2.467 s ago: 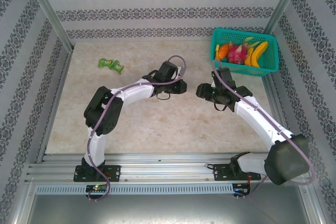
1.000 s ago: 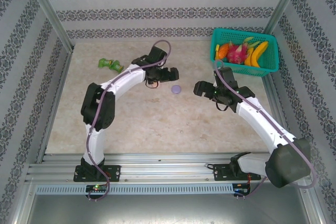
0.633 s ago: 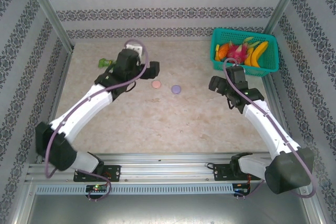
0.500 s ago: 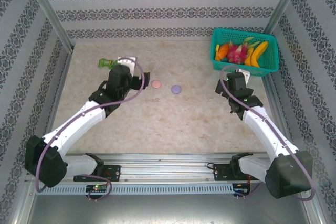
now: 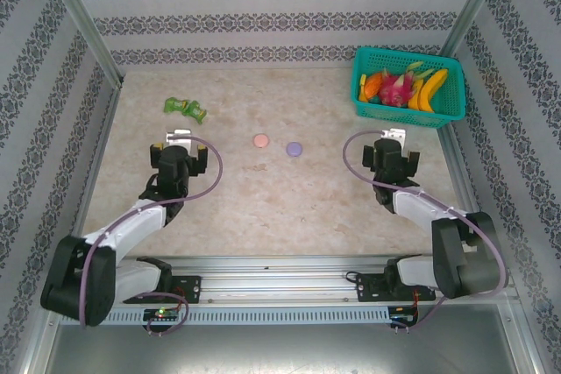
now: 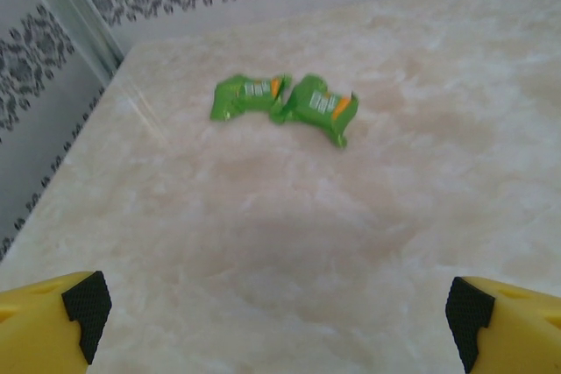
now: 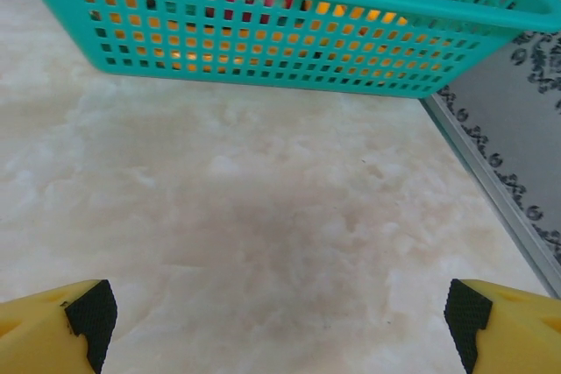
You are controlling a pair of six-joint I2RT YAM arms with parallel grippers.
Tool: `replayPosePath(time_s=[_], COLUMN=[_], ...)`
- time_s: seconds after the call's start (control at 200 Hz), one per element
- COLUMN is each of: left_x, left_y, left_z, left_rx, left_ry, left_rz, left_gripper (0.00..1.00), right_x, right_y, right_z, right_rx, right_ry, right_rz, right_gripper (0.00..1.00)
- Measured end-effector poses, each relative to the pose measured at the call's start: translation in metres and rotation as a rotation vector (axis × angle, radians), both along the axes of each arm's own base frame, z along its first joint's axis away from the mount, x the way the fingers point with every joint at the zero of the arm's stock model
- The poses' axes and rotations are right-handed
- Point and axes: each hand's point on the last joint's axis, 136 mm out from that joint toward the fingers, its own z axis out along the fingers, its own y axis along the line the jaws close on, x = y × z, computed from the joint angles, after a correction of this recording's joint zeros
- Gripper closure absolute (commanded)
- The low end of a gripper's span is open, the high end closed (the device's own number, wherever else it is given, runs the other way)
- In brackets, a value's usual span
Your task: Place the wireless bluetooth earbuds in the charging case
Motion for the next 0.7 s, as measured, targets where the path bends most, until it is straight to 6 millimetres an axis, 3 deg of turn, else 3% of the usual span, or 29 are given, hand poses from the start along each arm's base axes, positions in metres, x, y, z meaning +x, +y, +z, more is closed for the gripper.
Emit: replayPosePath(time_s=[0.15,0.25,0.565,0.699], left_x=[0.003,0.007,0.026,0.027], left_y=[0.006,0.007,0.014,0.012], left_z=[-0.044,-0.058,-0.062,-0.073], left_rx=[0.011,-0.002,-0.124,-0.193], left_ry=[0.053,0.058,-0.007,0.024], left_rz=[0.003,-0.018,-0.122,-0.172], left_gripper=[0.0,0.0,0.0,0.0], right_x=[0.002,0.005,0.015,0.027], right_y=[0.009,0.012,0.016,0.01], right_z=[-0.004,0.002,-0.028,-0.016], right_rx=[0.007,0.019,0.07,0.107], right_ry=[-0.064,-0.136,-0.148,-0.182], right_rz=[0.072,0.103,0.184,0.203], right_gripper=[0.02,0.02,0.02,0.02])
